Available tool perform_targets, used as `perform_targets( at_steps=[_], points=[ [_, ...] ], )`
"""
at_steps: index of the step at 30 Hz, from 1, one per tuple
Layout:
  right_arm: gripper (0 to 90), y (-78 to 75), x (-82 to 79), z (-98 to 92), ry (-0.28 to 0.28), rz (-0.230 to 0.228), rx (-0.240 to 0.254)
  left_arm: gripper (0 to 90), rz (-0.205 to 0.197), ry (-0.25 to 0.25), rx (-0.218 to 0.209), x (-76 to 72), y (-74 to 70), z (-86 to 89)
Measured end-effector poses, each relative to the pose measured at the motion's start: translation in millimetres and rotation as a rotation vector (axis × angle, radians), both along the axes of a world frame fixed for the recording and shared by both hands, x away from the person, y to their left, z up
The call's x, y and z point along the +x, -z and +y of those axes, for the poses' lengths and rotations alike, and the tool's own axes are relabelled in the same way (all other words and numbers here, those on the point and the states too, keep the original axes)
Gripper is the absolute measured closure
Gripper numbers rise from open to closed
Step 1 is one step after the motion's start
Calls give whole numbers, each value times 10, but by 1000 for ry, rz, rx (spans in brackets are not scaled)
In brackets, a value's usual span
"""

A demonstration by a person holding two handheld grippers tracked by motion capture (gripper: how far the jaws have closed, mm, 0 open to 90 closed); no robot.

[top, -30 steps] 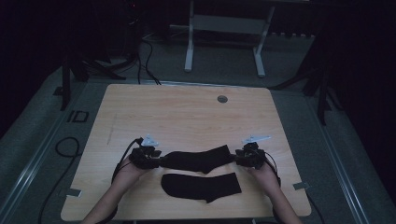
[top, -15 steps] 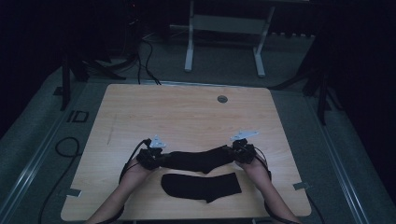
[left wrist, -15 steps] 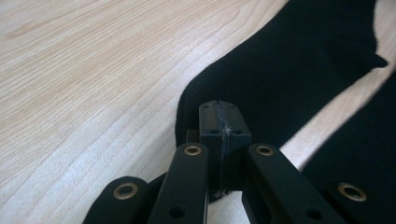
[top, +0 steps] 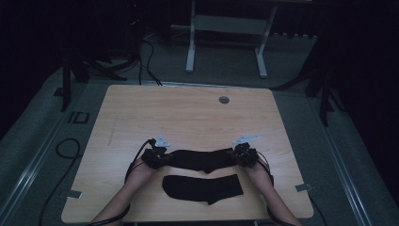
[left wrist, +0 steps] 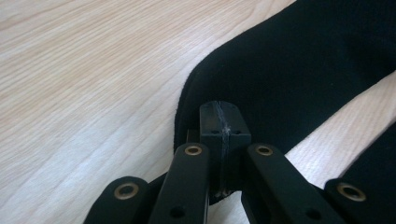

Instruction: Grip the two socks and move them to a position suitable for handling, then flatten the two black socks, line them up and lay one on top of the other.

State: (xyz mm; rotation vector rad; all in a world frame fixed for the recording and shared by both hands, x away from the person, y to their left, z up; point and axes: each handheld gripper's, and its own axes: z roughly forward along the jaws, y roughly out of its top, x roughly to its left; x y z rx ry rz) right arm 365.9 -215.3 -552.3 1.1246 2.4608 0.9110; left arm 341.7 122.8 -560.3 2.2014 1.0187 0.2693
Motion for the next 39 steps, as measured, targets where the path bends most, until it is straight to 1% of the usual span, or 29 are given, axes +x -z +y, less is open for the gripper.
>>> perform_targets(
  at_steps=[3,4,7,11,12,13,14,15,16,17,18,19,20,21,22,23,24,25,28,30,31,32,34,35,36,39],
  points=[
    [866,5,-36,-25,-4,-6,-2,899,5,7,-1,-19,-2,-21],
    [866,10,-52,-60,2,-3,9,899,3,7,5,-25,-4,-26],
    [866,14,-57,-76,4,1,19,899,-1,9,12,-33,-7,-35],
    [844,17,-61,-63,3,-3,18,898,6,10,-3,-24,-4,-21],
    [812,10,-61,-58,1,1,21,896,1,11,-19,-28,-4,-15],
    [778,0,-61,-58,-7,6,30,877,2,15,-29,-31,-10,-5],
    [763,-9,-63,-58,-14,10,36,802,3,14,-57,-45,-35,18],
    [747,-33,-77,-60,-16,7,36,737,0,16,-73,-58,-59,36],
    [700,-82,-99,-82,-17,5,61,626,-3,11,-94,-82,-98,57],
    [700,-82,-99,-82,-17,5,61,626,-10,23,-120,-139,-184,104],
    [663,-148,-124,-124,-20,4,84,569,-17,27,-113,-172,-228,122],
    [646,-181,-144,-144,-18,0,87,528,-25,27,-108,-208,-269,136],
    [621,-211,-166,-167,-18,-10,92,498,-23,34,-106,-242,-303,154],
    [598,-238,-192,-188,-16,-9,101,485,-22,41,-105,-280,-332,177],
    [580,-259,-226,-208,-13,-9,107,470,-23,32,-113,-322,-351,199],
    [565,-271,-265,-230,-11,-10,109,457,-13,31,-127,-360,-361,226],
    [556,-274,-307,-249,-11,-6,114,457,4,32,-145,-394,-357,252],
    [553,-267,-348,-267,-13,-1,115,458,14,28,-152,-431,-346,269],
    [546,-223,-465,-311,-13,24,102,458,49,32,-146,-530,-280,298],
    [542,-183,-543,-326,-20,43,100,459,77,40,-151,-585,-218,308],
    [541,-165,-581,-327,-23,54,92,464,83,48,-148,-613,-185,311],
    [541,-151,-614,-332,-27,57,87,481,88,55,-133,-639,-155,312],
    [542,-123,-678,-342,-33,76,105,496,96,70,-119,-678,-102,309],
    [542,-105,-708,-338,-42,82,100,511,106,69,-119,-690,-77,305],
    [542,-83,-734,-332,-50,82,91,521,113,73,-107,-696,-60,306],
    [563,-15,-777,-316,-63,89,60,570,123,83,-100,-709,-19,289]
  ],
)
